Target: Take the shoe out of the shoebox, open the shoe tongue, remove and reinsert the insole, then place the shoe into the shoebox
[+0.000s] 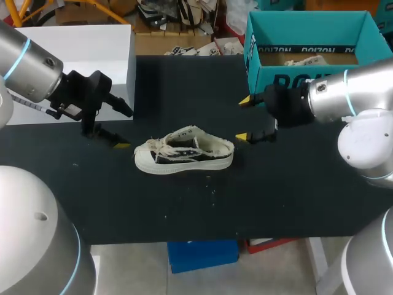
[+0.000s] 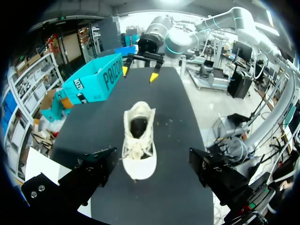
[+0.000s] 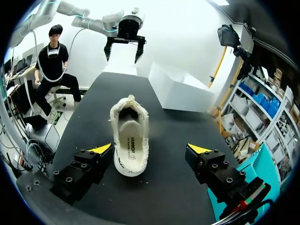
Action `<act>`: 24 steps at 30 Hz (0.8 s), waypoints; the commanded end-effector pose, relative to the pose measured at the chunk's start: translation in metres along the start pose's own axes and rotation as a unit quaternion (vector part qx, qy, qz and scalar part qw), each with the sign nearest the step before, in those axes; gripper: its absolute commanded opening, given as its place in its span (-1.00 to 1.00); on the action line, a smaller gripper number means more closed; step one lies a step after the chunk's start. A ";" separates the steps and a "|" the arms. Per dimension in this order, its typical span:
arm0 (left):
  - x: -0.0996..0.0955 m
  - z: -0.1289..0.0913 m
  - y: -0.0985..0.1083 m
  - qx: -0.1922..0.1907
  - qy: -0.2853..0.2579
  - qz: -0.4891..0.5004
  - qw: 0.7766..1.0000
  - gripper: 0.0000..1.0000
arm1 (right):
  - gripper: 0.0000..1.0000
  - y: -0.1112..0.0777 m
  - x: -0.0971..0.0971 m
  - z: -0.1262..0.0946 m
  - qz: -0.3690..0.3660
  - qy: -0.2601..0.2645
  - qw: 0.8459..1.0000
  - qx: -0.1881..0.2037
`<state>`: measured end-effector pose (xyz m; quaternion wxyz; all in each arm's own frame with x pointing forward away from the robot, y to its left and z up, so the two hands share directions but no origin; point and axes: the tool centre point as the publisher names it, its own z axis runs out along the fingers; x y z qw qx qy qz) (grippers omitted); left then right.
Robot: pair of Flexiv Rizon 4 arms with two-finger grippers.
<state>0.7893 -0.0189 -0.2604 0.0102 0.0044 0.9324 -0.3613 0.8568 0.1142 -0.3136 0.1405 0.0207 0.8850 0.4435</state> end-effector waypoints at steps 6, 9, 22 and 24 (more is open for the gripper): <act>0.000 0.002 0.001 0.000 -0.002 0.001 1.000 1.00 | 1.00 -0.014 0.009 0.021 0.000 0.038 0.998 -0.041; 0.000 0.002 0.001 0.000 -0.002 0.001 1.000 1.00 | 1.00 -0.015 0.010 0.022 0.000 0.055 0.998 -0.041; 0.000 0.002 0.001 0.000 -0.002 0.001 1.000 1.00 | 1.00 -0.029 0.013 0.045 0.001 0.089 0.995 -0.044; 0.000 0.002 0.001 0.000 -0.002 0.001 1.000 1.00 | 1.00 -0.030 0.015 0.050 0.000 0.093 0.995 -0.044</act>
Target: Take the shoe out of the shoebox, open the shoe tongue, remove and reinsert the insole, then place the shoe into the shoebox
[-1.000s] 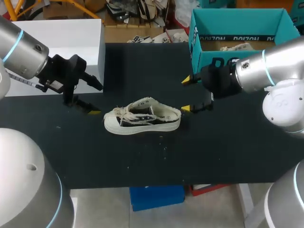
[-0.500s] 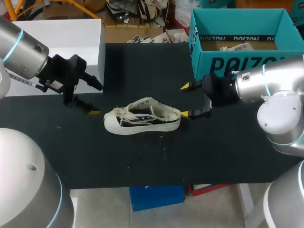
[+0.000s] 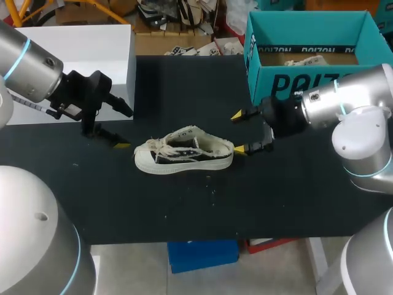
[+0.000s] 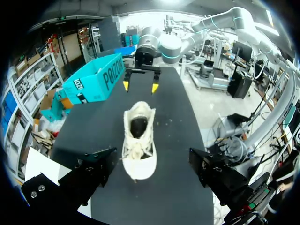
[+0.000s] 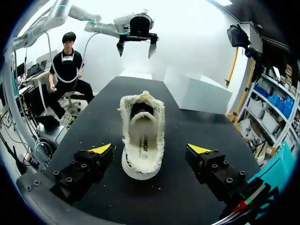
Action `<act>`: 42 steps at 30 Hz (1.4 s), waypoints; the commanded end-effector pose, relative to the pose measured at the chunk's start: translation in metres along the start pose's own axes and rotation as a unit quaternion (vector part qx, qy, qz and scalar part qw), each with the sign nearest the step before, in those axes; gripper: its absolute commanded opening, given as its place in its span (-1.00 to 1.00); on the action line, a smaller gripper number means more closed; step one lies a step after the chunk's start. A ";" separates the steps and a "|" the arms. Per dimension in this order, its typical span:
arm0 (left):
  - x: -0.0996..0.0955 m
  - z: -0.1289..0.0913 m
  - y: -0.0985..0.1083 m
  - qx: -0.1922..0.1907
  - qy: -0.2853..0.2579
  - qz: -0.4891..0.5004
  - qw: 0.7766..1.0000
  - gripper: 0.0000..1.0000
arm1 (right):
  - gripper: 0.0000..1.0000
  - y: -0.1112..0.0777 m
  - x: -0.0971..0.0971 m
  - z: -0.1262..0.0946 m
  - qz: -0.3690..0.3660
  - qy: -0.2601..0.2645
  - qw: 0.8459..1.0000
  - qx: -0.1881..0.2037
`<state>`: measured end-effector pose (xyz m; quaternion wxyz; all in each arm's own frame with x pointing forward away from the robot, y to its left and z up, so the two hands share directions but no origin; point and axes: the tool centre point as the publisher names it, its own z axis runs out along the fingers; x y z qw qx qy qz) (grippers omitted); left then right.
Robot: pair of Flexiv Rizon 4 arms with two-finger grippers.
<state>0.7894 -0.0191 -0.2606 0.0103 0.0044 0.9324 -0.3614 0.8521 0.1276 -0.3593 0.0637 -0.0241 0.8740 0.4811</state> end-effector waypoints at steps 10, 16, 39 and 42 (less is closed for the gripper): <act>0.001 0.002 0.001 0.000 -0.002 0.001 1.000 1.00 | 1.00 -0.011 0.003 0.039 0.012 0.015 1.000 -0.003; 0.001 0.002 0.001 0.000 -0.002 0.001 1.000 1.00 | 1.00 -0.014 0.011 0.048 0.021 0.018 1.000 -0.005; 0.001 0.002 0.001 0.000 -0.002 0.001 1.000 1.00 | 1.00 -0.032 0.018 0.072 0.046 0.019 0.998 -0.029; 0.001 0.002 0.001 0.000 -0.002 0.001 1.000 1.00 | 1.00 -0.032 0.017 0.070 0.046 0.017 0.998 -0.029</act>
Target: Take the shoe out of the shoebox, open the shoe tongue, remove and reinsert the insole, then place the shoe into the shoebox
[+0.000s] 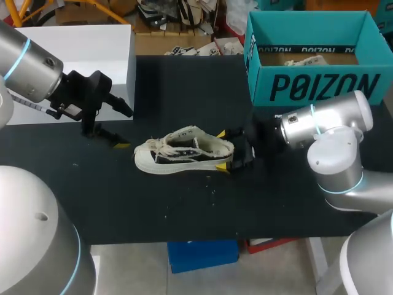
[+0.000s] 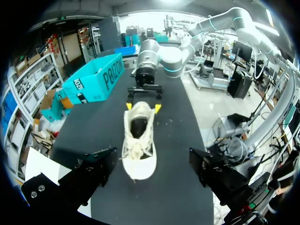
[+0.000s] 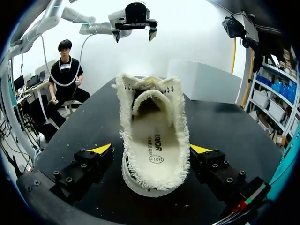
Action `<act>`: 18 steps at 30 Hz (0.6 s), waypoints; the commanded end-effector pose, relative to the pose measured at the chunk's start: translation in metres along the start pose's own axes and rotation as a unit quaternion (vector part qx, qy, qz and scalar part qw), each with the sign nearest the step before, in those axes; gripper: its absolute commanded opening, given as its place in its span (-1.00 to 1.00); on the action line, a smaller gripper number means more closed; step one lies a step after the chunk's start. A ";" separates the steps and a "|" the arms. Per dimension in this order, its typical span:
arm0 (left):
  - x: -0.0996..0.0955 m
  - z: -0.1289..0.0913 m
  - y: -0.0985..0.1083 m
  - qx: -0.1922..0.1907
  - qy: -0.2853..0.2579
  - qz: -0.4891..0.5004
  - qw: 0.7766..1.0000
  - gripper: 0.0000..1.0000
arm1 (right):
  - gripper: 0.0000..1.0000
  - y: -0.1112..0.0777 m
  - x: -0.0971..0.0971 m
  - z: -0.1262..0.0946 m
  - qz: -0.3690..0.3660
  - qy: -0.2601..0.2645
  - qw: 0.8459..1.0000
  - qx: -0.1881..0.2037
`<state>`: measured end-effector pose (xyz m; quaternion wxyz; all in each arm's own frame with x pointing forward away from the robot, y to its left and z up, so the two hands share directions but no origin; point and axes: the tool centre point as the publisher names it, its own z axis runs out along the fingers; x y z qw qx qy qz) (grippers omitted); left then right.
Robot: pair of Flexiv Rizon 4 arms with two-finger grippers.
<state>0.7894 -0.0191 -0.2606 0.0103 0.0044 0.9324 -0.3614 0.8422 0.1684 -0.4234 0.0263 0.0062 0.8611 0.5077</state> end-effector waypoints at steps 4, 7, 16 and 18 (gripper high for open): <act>0.001 0.002 0.001 0.000 -0.002 0.001 1.000 1.00 | 1.00 -0.002 -0.005 0.001 0.001 0.001 1.000 -0.001; 0.001 0.002 0.001 0.000 -0.002 0.001 1.000 1.00 | 1.00 -0.002 -0.006 0.002 0.001 0.001 1.000 -0.002; 0.001 0.002 0.001 0.000 -0.002 0.001 1.000 1.00 | 1.00 -0.005 -0.007 0.005 0.005 0.002 1.000 -0.011; 0.001 0.002 0.001 0.000 -0.002 0.001 1.000 1.00 | 1.00 -0.005 -0.007 0.005 0.006 0.003 1.000 -0.012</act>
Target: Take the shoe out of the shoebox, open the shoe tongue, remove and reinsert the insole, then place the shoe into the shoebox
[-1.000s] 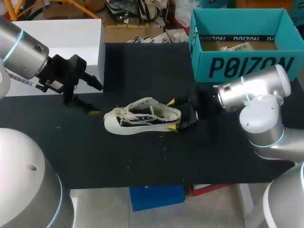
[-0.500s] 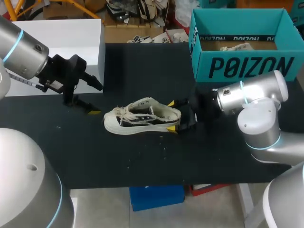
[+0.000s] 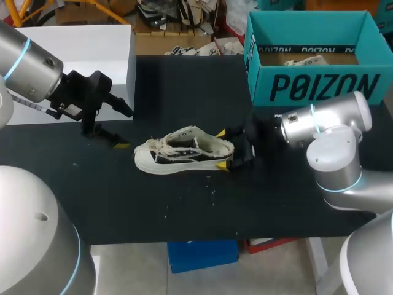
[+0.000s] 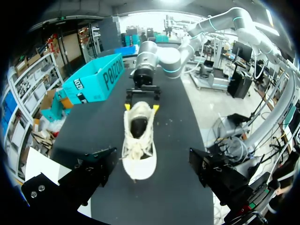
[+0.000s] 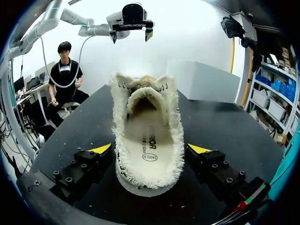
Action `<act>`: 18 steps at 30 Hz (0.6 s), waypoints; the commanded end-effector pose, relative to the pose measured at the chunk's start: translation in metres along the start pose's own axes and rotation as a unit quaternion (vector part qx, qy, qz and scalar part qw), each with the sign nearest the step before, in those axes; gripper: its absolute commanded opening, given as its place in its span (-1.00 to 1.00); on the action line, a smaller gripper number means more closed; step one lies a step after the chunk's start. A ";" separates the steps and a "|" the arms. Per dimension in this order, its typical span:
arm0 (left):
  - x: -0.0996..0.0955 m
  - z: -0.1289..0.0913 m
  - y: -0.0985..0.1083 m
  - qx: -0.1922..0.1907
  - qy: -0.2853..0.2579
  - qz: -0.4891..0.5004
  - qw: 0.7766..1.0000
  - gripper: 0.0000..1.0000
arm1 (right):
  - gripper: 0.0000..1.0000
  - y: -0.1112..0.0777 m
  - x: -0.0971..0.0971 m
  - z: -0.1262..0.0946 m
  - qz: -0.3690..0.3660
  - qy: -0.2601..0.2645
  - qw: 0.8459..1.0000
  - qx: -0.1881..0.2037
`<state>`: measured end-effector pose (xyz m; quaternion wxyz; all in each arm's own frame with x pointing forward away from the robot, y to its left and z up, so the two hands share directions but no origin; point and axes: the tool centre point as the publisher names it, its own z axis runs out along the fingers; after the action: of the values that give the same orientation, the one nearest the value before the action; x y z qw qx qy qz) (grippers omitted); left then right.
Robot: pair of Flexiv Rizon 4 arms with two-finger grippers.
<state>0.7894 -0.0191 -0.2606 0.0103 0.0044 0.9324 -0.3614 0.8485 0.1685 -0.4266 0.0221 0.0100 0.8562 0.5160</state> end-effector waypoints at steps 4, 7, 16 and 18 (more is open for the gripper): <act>0.001 0.002 0.001 0.000 -0.002 0.001 1.000 1.00 | 1.00 -0.003 0.000 0.005 0.002 0.001 1.000 -0.004; 0.001 0.002 0.001 0.000 -0.002 0.001 1.000 1.00 | 1.00 -0.004 0.001 0.005 0.004 0.002 1.000 -0.004; 0.001 0.002 0.001 0.000 -0.002 0.001 1.000 1.00 | -1.00 -0.007 0.000 0.013 0.015 0.037 0.999 -0.007; 0.001 0.002 0.001 0.000 -0.002 0.001 1.000 1.00 | -1.00 -0.007 0.000 0.015 0.018 0.045 0.999 -0.005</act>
<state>0.7894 -0.0191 -0.2606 0.0103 0.0044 0.9323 -0.3614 0.8428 0.1731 -0.4340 -0.0122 0.0091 0.8511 0.5248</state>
